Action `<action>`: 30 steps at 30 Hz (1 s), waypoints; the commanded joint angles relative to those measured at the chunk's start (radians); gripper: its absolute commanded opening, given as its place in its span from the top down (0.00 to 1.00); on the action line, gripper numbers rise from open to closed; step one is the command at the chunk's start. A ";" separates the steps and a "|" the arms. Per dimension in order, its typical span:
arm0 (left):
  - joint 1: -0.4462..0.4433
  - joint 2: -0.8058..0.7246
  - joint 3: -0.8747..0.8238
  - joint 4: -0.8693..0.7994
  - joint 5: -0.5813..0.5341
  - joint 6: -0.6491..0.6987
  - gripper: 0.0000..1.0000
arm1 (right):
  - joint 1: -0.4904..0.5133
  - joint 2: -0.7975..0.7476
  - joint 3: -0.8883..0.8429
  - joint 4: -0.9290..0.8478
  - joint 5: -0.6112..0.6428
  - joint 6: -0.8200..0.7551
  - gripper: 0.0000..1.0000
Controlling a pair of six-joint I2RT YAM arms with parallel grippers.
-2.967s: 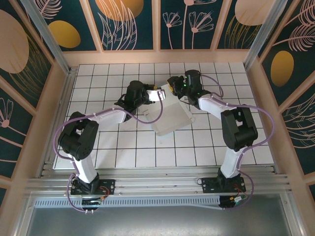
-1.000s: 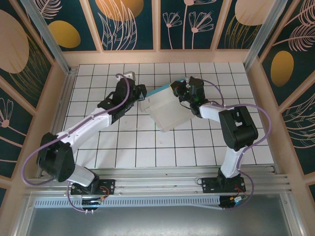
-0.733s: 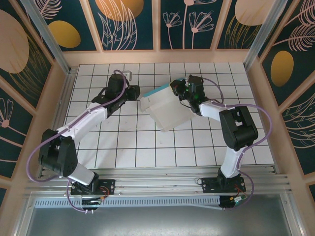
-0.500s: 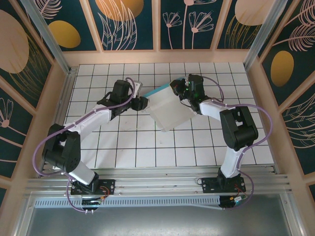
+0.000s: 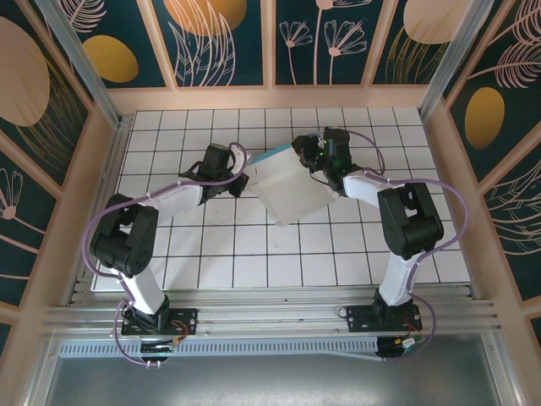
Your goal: Fold the paper box
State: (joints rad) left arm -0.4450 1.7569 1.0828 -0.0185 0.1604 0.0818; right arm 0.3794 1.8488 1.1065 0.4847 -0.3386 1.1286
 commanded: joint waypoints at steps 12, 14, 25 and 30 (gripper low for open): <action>-0.012 -0.004 -0.009 0.066 -0.089 0.167 1.00 | 0.121 0.012 0.025 0.092 -0.070 0.038 0.54; -0.019 -0.006 -0.012 0.074 -0.101 0.173 1.00 | 0.128 0.022 0.036 0.086 -0.061 0.048 0.57; -0.020 0.016 0.019 0.066 -0.135 0.138 1.00 | 0.133 0.038 0.042 0.045 -0.018 0.075 0.98; -0.007 0.025 0.026 0.064 -0.163 0.097 0.98 | 0.123 0.043 0.035 0.032 -0.002 0.074 1.00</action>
State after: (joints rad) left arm -0.4606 1.7645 1.0763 0.0486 0.0254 0.2108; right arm 0.5121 1.8778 1.1328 0.5293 -0.3855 1.2140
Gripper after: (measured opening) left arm 0.043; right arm 0.052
